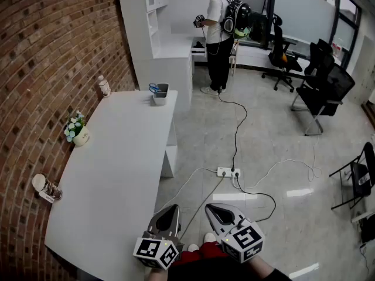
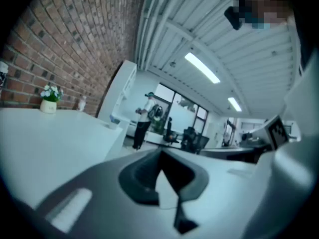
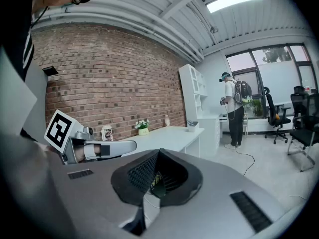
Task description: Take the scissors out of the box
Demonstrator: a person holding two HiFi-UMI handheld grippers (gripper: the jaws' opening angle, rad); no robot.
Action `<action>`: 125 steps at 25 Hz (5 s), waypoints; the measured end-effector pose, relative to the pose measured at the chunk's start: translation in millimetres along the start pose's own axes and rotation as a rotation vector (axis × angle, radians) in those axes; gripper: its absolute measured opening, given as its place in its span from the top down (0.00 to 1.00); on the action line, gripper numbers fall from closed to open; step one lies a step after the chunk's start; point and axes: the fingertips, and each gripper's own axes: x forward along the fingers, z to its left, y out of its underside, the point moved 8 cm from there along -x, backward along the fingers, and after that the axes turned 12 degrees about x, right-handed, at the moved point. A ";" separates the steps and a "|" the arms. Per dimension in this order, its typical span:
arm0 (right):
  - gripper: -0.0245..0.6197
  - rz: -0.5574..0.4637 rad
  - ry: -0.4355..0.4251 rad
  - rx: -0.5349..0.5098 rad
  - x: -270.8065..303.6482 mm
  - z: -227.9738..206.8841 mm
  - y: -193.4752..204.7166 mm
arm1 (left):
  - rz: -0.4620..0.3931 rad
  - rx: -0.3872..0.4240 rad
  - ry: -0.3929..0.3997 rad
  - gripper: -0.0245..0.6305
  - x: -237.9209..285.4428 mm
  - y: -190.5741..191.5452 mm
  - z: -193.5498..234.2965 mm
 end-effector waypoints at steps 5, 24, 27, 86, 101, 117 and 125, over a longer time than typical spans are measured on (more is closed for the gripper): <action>0.95 0.003 0.010 0.004 2.8 0.5 0.5 | 0.002 -0.009 -0.008 0.96 -3.4 1.7 5.4; 0.95 0.034 0.098 0.116 25.9 -22.0 1.1 | 0.029 -0.067 -0.014 0.96 -4.7 15.7 29.3; 0.95 0.045 0.098 0.117 29.1 -24.2 0.9 | 0.032 -0.076 -0.007 0.96 -0.1 16.3 32.1; 0.95 -0.029 0.098 0.170 144.5 -287.8 -123.8 | 0.082 0.078 -0.229 0.96 290.3 -50.7 109.6; 0.95 -0.028 0.095 0.187 189.6 -322.5 -143.3 | 0.096 0.088 -0.294 0.96 342.9 -65.7 164.2; 0.95 0.064 0.014 0.146 335.8 -347.8 -189.0 | 0.120 0.069 -0.376 0.96 425.6 -79.9 293.7; 0.95 0.116 -0.028 0.132 401.5 -351.6 -205.9 | 0.126 0.052 -0.403 0.96 460.7 -86.1 350.4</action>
